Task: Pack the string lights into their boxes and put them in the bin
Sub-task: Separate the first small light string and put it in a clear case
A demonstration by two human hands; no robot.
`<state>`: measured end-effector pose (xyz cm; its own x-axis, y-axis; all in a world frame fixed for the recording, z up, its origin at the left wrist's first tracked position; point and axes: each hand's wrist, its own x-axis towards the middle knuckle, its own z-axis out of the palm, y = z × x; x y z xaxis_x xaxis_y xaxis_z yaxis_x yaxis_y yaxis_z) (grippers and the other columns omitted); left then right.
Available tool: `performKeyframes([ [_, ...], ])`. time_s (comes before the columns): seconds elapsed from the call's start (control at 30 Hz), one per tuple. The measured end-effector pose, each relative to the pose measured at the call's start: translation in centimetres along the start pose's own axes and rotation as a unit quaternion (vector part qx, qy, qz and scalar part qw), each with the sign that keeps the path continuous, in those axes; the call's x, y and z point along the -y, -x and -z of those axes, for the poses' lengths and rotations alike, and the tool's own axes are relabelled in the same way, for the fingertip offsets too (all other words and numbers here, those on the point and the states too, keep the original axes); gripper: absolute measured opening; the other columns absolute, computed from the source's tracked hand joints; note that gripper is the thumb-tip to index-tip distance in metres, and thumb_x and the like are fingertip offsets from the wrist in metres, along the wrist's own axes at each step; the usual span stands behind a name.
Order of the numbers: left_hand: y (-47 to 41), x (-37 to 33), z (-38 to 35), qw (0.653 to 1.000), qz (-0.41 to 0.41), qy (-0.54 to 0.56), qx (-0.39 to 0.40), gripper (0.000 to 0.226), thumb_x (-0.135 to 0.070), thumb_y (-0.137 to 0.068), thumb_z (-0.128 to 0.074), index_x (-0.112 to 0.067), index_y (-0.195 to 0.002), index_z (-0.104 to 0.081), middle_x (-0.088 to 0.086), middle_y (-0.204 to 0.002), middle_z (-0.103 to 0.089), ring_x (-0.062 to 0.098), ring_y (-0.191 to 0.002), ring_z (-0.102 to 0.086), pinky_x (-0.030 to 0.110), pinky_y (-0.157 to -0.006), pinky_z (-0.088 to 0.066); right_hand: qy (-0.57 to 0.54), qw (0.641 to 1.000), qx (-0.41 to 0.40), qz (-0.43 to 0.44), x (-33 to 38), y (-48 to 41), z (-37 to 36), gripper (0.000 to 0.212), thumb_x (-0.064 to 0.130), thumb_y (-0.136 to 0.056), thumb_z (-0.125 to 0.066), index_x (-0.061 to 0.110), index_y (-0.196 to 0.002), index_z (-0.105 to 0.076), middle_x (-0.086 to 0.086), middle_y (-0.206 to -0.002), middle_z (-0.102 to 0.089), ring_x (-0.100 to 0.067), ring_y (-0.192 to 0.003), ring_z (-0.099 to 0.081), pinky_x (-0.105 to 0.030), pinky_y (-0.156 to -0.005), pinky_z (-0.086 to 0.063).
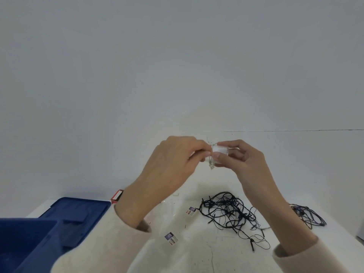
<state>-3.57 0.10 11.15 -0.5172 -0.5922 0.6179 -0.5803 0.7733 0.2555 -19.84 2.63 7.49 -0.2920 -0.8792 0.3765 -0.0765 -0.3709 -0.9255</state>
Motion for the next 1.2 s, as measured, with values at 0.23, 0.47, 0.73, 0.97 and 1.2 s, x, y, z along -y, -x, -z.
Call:
performKeyframes([
  [0.23,-2.0,1.6,0.9,0.999,-0.018,0.023,0.028,0.014,-0.033,-0.087,-0.061,-0.031,-0.091,-0.074,-0.011,-0.081,-0.059,-0.001,-0.065,-0.048,0.021,-0.064,-0.037,0.005,0.994,0.105,-0.008,0.0,0.5,0.4,0.023,0.007,-0.075,-0.074,0.015,-0.096,-0.069,-0.012,-0.088,-0.074,-0.024,-0.077,-0.071,-0.042,-0.092,-0.051],
  [0.47,-1.9,3.0,0.6,0.976,0.062,0.199,0.071,0.010,-0.024,-0.084,-0.066,-0.032,-0.081,-0.073,-0.011,-0.075,-0.068,0.005,-0.056,-0.043,0.012,-0.057,-0.036,-0.078,0.978,0.192,-0.017,-0.2,0.6,1.0,0.029,0.007,-0.072,-0.062,0.007,-0.101,-0.067,-0.010,-0.090,-0.073,-0.019,-0.083,-0.068,-0.021,-0.073,-0.052],
  [0.73,0.0,3.9,-1.6,0.911,0.165,0.368,0.084,0.038,0.011,-0.087,-0.046,-0.017,-0.086,-0.072,0.007,-0.061,-0.061,0.013,-0.050,-0.047,0.019,-0.047,-0.037,-0.170,0.965,0.201,-0.018,0.0,0.4,0.4,0.042,0.002,-0.075,-0.061,0.013,-0.116,-0.057,-0.023,-0.088,-0.069,-0.026,-0.075,-0.063,-0.026,-0.070,-0.052],
  [0.97,1.3,3.0,-3.4,0.838,0.226,0.492,0.068,0.033,0.009,-0.091,-0.036,-0.009,-0.090,-0.064,-0.009,-0.050,-0.058,0.005,-0.041,-0.044,0.016,-0.043,-0.033,-0.189,0.967,0.168,0.011,-0.1,0.8,-0.7,0.033,0.014,-0.071,-0.070,0.023,-0.103,-0.073,-0.019,-0.088,-0.072,-0.027,-0.078,-0.066,-0.027,-0.071,-0.054],
  [1.2,1.2,2.7,-3.5,0.829,0.253,0.496,0.042,0.027,0.003,-0.093,-0.042,-0.011,-0.089,-0.065,-0.008,-0.048,-0.058,0.005,-0.039,-0.044,0.015,-0.042,-0.035,-0.145,0.980,0.137,0.020,-0.7,0.6,-0.8,0.018,0.013,-0.075,-0.062,0.014,-0.086,-0.077,-0.013,-0.091,-0.072,-0.027,-0.081,-0.066,-0.025,-0.074,-0.054],
])
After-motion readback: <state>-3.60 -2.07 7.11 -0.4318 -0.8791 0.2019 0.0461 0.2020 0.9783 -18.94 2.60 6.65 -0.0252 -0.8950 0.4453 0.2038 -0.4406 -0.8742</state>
